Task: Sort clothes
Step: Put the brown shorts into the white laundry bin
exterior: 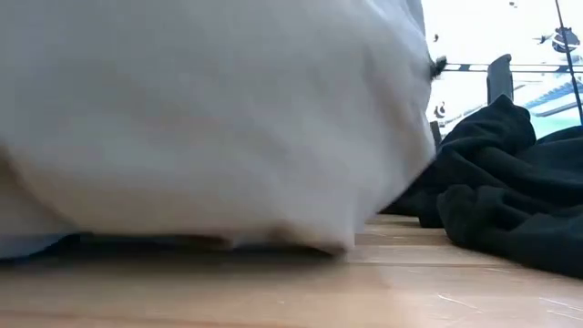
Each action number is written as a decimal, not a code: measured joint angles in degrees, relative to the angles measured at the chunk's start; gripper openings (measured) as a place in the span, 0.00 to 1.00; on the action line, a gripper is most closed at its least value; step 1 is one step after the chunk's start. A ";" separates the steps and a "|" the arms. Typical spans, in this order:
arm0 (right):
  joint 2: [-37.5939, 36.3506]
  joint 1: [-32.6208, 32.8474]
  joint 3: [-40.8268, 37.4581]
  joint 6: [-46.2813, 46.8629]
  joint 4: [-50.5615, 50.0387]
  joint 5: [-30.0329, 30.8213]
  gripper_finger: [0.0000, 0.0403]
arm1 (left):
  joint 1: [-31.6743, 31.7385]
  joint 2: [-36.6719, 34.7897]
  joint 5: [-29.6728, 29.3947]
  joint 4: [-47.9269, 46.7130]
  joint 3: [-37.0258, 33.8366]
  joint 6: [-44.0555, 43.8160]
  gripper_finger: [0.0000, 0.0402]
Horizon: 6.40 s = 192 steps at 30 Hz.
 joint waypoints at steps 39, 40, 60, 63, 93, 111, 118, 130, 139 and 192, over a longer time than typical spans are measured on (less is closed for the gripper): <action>0.89 2.74 -0.05 6.02 -4.92 -0.06 0.00 | -0.63 -6.86 -9.14 -13.64 0.00 -3.16 0.34; 1.19 2.72 -0.04 6.13 -4.81 -0.03 0.00 | -2.14 -8.02 -12.68 -15.11 0.00 -4.48 0.34; 22.34 -1.91 4.79 5.55 13.91 -17.30 0.00 | -11.85 -12.67 -28.90 -15.70 0.00 -7.49 0.34; 25.68 -1.91 8.58 5.49 13.73 -21.04 0.04 | -11.83 -12.67 -28.90 -15.71 0.00 -7.49 0.34; 29.87 5.34 15.74 -21.84 -1.52 -11.99 0.60 | -11.85 -12.67 -28.88 -16.02 0.00 -7.79 0.34; 29.12 2.94 16.14 3.28 -46.29 -15.22 0.60 | -11.83 -12.67 -29.14 -16.00 0.02 -7.93 0.34; 26.66 4.65 15.53 13.07 -62.75 -18.70 0.60 | -11.84 -12.67 -29.19 -15.99 0.04 -7.93 0.34; 13.98 6.29 15.48 21.19 -59.82 -12.89 0.60 | -11.84 -12.65 -29.27 -15.94 0.07 -7.97 0.34; 12.40 5.62 15.61 30.38 -40.17 -9.00 0.60 | -11.82 -12.65 -29.27 -15.43 0.07 -8.10 0.34; 17.84 1.10 15.49 17.72 -28.06 -13.62 0.00 | -11.82 -12.63 -27.66 -16.07 0.07 -9.37 0.34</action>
